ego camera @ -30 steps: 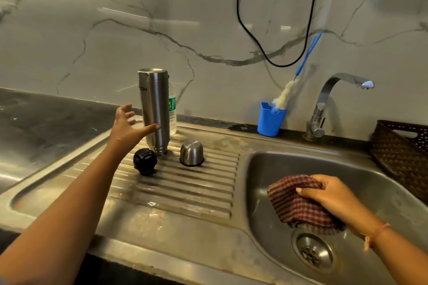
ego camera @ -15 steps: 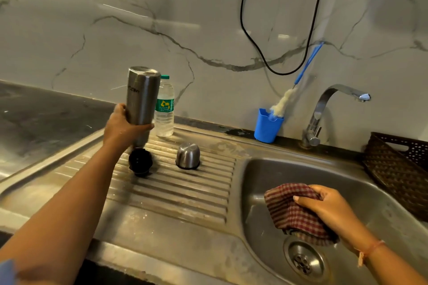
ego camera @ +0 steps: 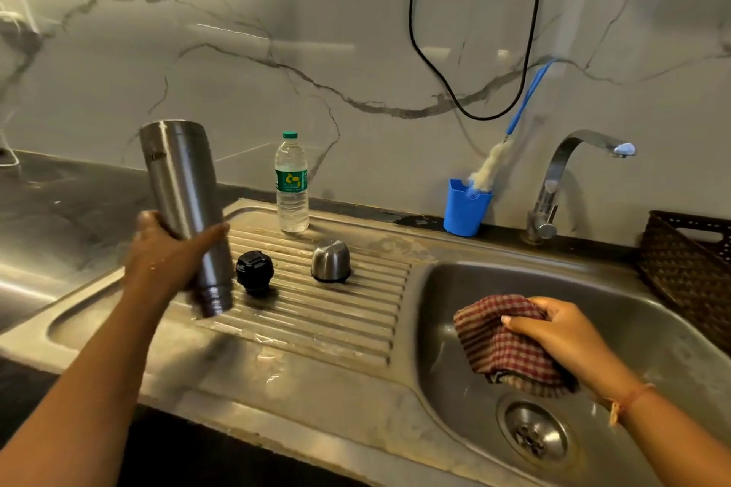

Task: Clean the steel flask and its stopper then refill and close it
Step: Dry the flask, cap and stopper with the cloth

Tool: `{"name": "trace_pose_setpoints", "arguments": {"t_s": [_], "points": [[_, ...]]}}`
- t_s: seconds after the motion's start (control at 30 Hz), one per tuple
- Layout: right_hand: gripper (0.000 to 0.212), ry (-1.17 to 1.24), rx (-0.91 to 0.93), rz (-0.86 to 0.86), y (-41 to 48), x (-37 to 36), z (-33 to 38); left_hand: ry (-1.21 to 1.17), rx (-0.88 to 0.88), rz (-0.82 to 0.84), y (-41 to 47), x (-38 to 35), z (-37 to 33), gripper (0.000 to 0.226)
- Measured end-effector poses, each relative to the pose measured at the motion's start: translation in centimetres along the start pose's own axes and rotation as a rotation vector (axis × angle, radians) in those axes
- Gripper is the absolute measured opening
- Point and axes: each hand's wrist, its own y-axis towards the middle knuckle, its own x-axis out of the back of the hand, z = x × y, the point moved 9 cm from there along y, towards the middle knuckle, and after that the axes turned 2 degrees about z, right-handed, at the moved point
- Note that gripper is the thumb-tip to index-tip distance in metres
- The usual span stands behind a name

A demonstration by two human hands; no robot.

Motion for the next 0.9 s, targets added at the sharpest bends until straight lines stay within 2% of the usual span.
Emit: {"name": "trace_pose_setpoints", "arguments": {"t_s": [0.1,0.17,0.3,0.43,0.53,0.6,0.67,0.7,0.8,0.9], "points": [[0.011,0.039,-0.013,0.013,-0.3,0.2,0.1,-0.146,-0.009,0.109,-4.3,-3.2,-2.2,0.066],[0.011,0.096,-0.038,0.021,-0.5,0.5,-0.1,-0.223,-0.015,0.222,-6.9,-5.9,-3.9,0.07],[0.018,0.312,-0.109,-0.002,-1.0,1.6,-0.6,-0.437,0.027,0.445,-11.1,-12.5,-7.4,0.068],[0.009,0.587,-0.135,-0.097,-1.6,3.2,-0.4,-0.647,0.273,0.676,-15.8,-20.6,-9.7,0.076],[0.008,0.655,-0.053,-0.306,-2.3,5.8,-0.2,-0.784,0.492,0.749,-19.2,-25.6,-10.7,0.08],[0.012,0.476,0.054,-0.437,-2.8,7.4,0.3,-0.855,0.598,0.786,-21.2,-27.8,-11.0,0.077],[0.011,0.075,0.151,-0.5,-3.7,7.9,1.6,-0.917,0.675,0.855,-23.2,-29.6,-11.5,0.076],[0.006,-0.139,0.193,-0.481,-4.0,7.2,2.3,-0.943,0.697,0.883,-23.8,-30.2,-11.6,0.076],[0.031,-0.665,0.32,-0.273,-4.1,2.6,3.6,-1.015,0.694,0.891,-23.7,-30.9,-11.6,0.069],[0.054,-0.969,0.337,-0.097,-4.3,-1.5,3.8,-0.987,0.623,0.839,-22.3,-30.5,-11.2,0.073]]}}
